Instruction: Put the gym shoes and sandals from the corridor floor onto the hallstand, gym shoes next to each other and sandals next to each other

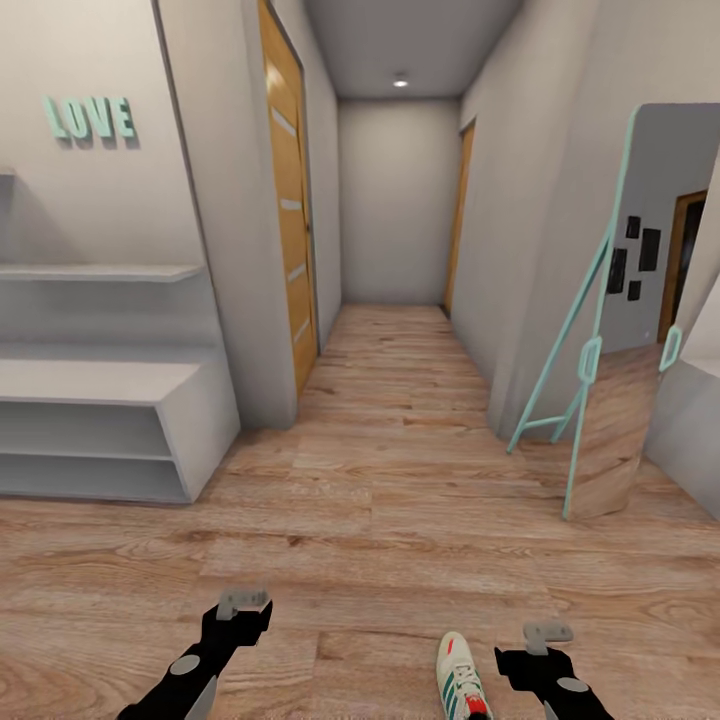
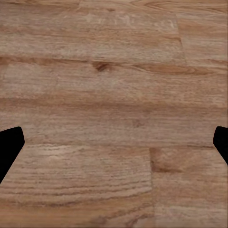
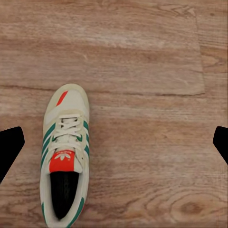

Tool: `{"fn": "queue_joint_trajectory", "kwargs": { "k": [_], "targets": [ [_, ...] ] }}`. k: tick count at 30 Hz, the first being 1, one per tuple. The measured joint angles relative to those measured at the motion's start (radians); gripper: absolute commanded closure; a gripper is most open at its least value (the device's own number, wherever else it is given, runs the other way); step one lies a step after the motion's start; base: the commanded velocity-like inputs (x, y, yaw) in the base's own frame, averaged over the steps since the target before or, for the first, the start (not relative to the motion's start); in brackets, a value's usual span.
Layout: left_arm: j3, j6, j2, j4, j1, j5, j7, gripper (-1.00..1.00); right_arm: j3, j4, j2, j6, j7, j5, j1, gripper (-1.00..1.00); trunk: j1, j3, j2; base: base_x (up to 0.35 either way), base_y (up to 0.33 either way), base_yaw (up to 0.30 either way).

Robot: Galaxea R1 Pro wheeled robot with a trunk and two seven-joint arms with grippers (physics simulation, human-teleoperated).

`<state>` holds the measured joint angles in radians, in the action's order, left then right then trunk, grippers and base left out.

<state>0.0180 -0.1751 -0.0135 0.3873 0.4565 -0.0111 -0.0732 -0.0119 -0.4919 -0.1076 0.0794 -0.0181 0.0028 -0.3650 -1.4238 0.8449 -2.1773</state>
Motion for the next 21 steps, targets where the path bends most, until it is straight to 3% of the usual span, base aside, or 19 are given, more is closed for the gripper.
{"fn": "queue_joint_trajectory", "kwargs": {
  "k": [21],
  "targets": [
    [0.0, 0.0, 0.002, -0.003, 0.0, 0.0, 0.0, -1.0, 0.0, 0.0, 0.002, -0.001, 0.001, -0.002, 0.0, -1.0, -0.081, 0.099, -0.147, 0.0, 0.0, 0.063]
  ]
}}
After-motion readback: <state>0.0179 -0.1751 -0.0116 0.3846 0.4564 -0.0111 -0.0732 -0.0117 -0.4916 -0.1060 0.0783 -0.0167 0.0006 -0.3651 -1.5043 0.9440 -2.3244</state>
